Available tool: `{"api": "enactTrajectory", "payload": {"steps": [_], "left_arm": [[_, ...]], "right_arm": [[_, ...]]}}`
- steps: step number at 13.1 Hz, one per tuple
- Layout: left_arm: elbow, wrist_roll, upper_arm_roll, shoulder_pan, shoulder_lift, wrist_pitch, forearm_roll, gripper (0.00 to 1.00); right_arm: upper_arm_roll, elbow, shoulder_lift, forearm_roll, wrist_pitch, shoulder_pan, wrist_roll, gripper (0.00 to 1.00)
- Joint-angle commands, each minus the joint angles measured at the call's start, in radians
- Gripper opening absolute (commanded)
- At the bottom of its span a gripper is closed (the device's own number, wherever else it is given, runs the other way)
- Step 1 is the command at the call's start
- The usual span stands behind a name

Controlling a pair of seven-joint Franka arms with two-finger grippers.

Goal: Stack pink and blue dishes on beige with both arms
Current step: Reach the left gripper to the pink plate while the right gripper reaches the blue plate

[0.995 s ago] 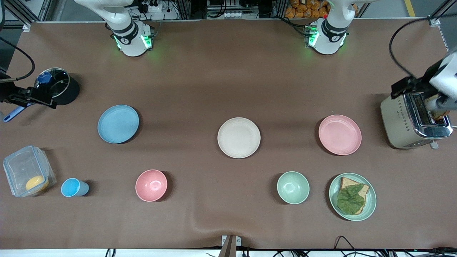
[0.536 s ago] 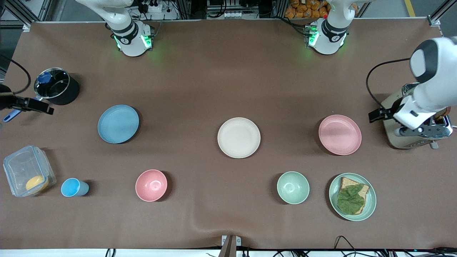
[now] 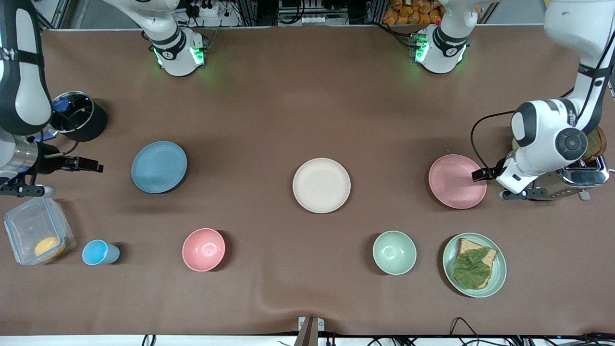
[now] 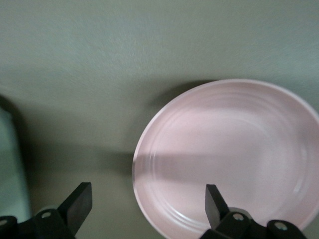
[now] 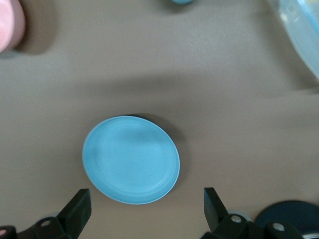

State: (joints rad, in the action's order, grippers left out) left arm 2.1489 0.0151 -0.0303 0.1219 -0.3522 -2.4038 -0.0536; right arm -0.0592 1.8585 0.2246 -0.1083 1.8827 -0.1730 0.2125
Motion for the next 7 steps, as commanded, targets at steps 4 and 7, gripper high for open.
{"api": "enactTrajectory", "payload": {"steps": [4, 7], "left_arm": [[-0.009, 0.008, -0.011, 0.013, -0.074, -0.041, -0.014, 1.00], [-0.012, 0.008, -0.011, 0.013, -0.085, -0.041, -0.014, 0.92]], "right_arm": [[0.015, 0.087, 0.094, -0.033, 0.108, -0.094, 0.212, 1.00], [0.015, 0.122, 0.156, -0.034, 0.177, -0.103, 0.301, 1.00]]}}
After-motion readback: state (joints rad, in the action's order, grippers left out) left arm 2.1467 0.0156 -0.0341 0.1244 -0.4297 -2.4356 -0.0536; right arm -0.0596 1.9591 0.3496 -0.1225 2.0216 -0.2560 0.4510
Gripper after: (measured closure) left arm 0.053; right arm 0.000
